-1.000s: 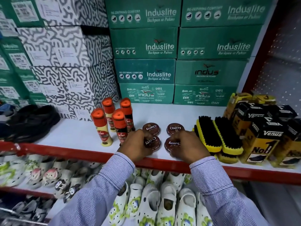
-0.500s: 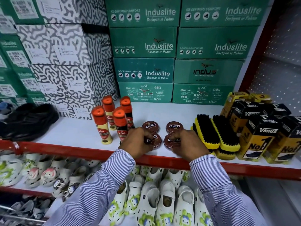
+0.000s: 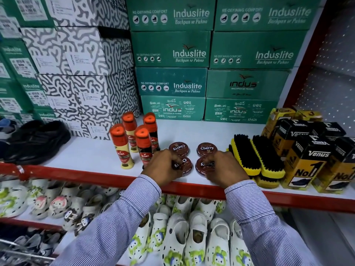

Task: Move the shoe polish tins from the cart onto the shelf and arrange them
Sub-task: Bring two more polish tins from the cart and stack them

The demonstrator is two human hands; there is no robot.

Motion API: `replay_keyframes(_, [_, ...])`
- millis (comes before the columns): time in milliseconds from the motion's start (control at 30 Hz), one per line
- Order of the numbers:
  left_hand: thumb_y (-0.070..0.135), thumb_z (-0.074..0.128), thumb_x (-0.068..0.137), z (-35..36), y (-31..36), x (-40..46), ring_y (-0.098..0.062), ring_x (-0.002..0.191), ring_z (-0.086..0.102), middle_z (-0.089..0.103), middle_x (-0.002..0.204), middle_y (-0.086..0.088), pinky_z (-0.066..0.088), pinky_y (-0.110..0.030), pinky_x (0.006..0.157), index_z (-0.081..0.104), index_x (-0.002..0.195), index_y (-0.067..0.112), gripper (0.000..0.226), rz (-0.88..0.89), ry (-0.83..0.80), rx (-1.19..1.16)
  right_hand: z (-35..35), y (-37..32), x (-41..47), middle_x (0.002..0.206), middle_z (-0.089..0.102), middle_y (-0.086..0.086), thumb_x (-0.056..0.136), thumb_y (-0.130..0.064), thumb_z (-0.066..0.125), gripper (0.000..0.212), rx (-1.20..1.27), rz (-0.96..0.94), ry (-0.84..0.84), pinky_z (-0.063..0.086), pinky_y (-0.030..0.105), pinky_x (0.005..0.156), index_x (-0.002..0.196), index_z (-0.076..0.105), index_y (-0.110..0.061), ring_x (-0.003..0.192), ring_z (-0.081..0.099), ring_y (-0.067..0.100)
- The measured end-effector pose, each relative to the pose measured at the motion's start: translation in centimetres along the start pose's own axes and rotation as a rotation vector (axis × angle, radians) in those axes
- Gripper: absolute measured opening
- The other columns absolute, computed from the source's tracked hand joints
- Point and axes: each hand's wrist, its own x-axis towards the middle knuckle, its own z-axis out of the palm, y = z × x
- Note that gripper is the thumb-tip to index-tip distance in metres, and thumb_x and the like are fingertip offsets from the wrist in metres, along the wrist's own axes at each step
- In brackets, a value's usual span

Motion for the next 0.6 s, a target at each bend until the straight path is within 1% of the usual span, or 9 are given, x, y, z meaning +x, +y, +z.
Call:
replay_keyframes(67, [0.022,0.082,0.077,-0.1,0.0,0.1,-0.019,0.105,0.072,0.078,0.115,-0.002,0.05,-0.02,0.088,0.079,0.113,0.018,0.036,0.001,-0.012,0.003,0.0,0.0,0.1,0.134,0.068,0.01,0.078,-0.008,0.072,0.048,0.005,0.002,-0.012,0.049,0.034,0.11,0.123,0.073,-0.026,0.127,0.06,0.026])
replay_keyframes(133, [0.026,0.082,0.077,-0.3,0.2,0.2,-0.019,0.103,0.072,0.079,0.112,-0.002,0.046,-0.018,0.083,0.079,0.113,0.019,0.036,0.0,-0.004,-0.001,-0.2,0.0,0.2,0.131,0.07,0.011,0.078,-0.013,0.074,0.043,0.026,-0.004,-0.022,0.051,0.035,0.108,0.12,0.075,-0.024,0.124,0.063,0.026])
replay_keyframes(167, [0.026,0.08,0.078,-0.5,0.3,0.4,-0.02,0.104,0.072,0.079,0.112,-0.003,0.046,-0.018,0.083,0.079,0.113,0.02,0.035,0.005,0.01,-0.007,-0.3,0.0,0.4,0.126,0.072,0.012,0.079,-0.017,0.074,0.037,0.049,-0.012,-0.012,0.052,0.037,0.105,0.116,0.077,-0.023,0.12,0.065,0.028])
replay_keyframes(233, [0.021,0.073,0.084,-0.7,0.6,1.2,-0.023,0.111,0.071,0.078,0.117,-0.006,0.05,-0.021,0.094,0.077,0.118,0.021,0.034,0.028,0.04,-0.013,-0.6,-0.1,1.1,0.116,0.076,0.016,0.084,-0.021,0.069,0.03,0.09,-0.026,0.033,0.055,0.041,0.099,0.112,0.078,-0.016,0.113,0.068,0.034])
replay_keyframes(267, [0.017,0.068,0.087,-0.7,0.8,1.7,-0.025,0.112,0.071,0.077,0.119,-0.007,0.052,-0.025,0.099,0.076,0.119,0.022,0.033,0.037,0.048,-0.007,-0.6,-0.2,1.6,0.113,0.076,0.017,0.086,-0.02,0.065,0.028,0.1,-0.026,0.054,0.056,0.042,0.096,0.111,0.077,-0.014,0.111,0.068,0.036])
replay_keyframes(367, [0.015,0.059,0.091,-0.1,1.4,3.4,-0.033,0.11,0.068,0.075,0.116,-0.012,0.055,-0.035,0.095,0.075,0.115,0.02,0.029,0.024,0.045,0.04,-0.3,-0.6,3.3,0.114,0.075,0.016,0.092,-0.017,0.053,0.028,0.108,-0.007,0.057,0.056,0.038,0.093,0.108,0.077,-0.019,0.112,0.066,0.039])
replay_keyframes(433, [0.016,0.058,0.091,0.4,1.4,4.4,-0.036,0.113,0.066,0.073,0.118,-0.016,0.054,-0.039,0.098,0.074,0.115,0.015,0.029,0.0,0.038,0.061,0.0,-0.8,4.3,0.115,0.073,0.019,0.094,-0.016,0.05,0.029,0.098,0.02,0.048,0.054,0.037,0.089,0.108,0.075,-0.014,0.111,0.065,0.039])
replay_keyframes(500, [0.015,0.059,0.091,0.8,1.2,5.0,-0.037,0.115,0.065,0.072,0.12,-0.017,0.054,-0.041,0.1,0.074,0.116,0.013,0.029,-0.032,0.033,0.064,0.3,-0.9,4.9,0.113,0.073,0.021,0.094,-0.013,0.049,0.028,0.093,0.034,0.029,0.051,0.035,0.083,0.106,0.073,-0.009,0.11,0.065,0.039])
replay_keyframes(600, [0.011,0.058,0.091,1.3,0.8,5.6,-0.036,0.117,0.066,0.072,0.124,-0.017,0.054,-0.04,0.102,0.074,0.118,0.016,0.032,-0.064,0.027,0.054,0.8,-0.7,5.5,0.114,0.072,0.021,0.093,-0.011,0.049,0.028,0.073,0.038,-0.019,0.047,0.032,0.079,0.105,0.073,-0.008,0.109,0.065,0.039])
